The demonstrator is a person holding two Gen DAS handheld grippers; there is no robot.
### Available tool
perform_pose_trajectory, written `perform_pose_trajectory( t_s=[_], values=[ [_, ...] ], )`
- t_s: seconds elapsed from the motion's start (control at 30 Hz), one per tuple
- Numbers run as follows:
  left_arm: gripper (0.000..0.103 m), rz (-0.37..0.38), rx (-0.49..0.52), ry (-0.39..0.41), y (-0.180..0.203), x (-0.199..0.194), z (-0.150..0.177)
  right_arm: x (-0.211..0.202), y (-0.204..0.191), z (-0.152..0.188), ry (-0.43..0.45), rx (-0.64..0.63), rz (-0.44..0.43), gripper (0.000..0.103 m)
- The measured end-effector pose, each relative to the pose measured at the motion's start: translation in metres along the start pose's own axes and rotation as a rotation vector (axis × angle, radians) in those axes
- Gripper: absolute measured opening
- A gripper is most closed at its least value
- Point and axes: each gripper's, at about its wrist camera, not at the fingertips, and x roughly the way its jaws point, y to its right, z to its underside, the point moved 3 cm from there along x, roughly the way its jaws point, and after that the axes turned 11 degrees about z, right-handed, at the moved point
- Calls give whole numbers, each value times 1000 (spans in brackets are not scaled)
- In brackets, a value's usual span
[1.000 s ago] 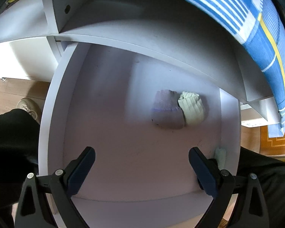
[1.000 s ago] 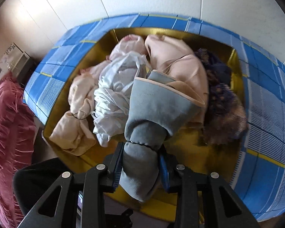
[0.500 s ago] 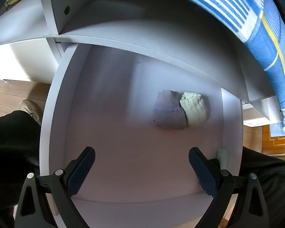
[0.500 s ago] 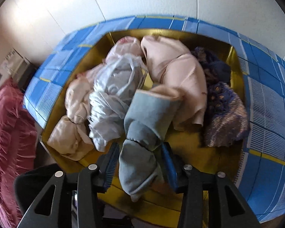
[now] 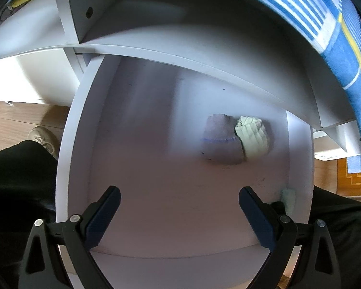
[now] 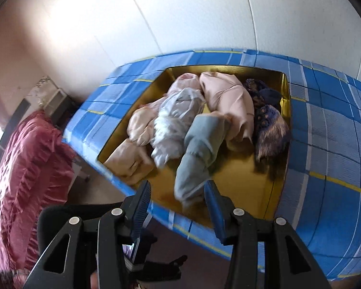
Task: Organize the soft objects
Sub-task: 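Lower the grey-green sock into the gold tray and open the right tool, then withdraw the right tool from the tray back to the cubby, then grasp the black cloth with the right tool while the left tool reaches the lavender knit roll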
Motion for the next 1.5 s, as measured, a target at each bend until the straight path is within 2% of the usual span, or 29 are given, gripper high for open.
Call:
perform_pose_trajectory(
  t_s=[0.1,0.2,0.3,0.43,0.5,0.6,0.67,0.8,0.9,0.97,1.17,1.37,1.5],
  values=[
    [99,-14,0,0,-2,0,1,-11,-3,27,19,-45,-14,47],
    [99,-11,-14,-3,-5,1,2,-21,1,72,7,-52,-17,47],
    [100,-10,-17,-5,-5,2,2,-27,26,113,-15,34,-12,47],
    [99,-24,8,-14,1,7,2,-35,98,149,-17,268,82,47],
    [99,-38,36,-16,5,9,3,-26,130,170,-95,358,109,47],
    [99,-46,69,-19,9,10,4,-9,143,192,-173,385,144,47],
    [99,-45,77,-21,9,10,5,10,143,201,-267,380,176,47],
    [99,-47,77,-31,8,13,6,34,138,205,-341,377,177,47],
    [99,-43,72,-32,6,12,6,52,140,218,-434,384,217,47],
    [99,-43,77,-35,7,12,7,64,142,228,-483,412,214,47],
    [99,-45,97,-48,13,18,8,90,149,252,-599,478,234,47],
    [99,-44,113,-56,17,22,9,133,134,280,-736,525,201,47],
    [99,-41,109,-56,17,23,9,158,127,296,-808,503,259,48]
  ],
)
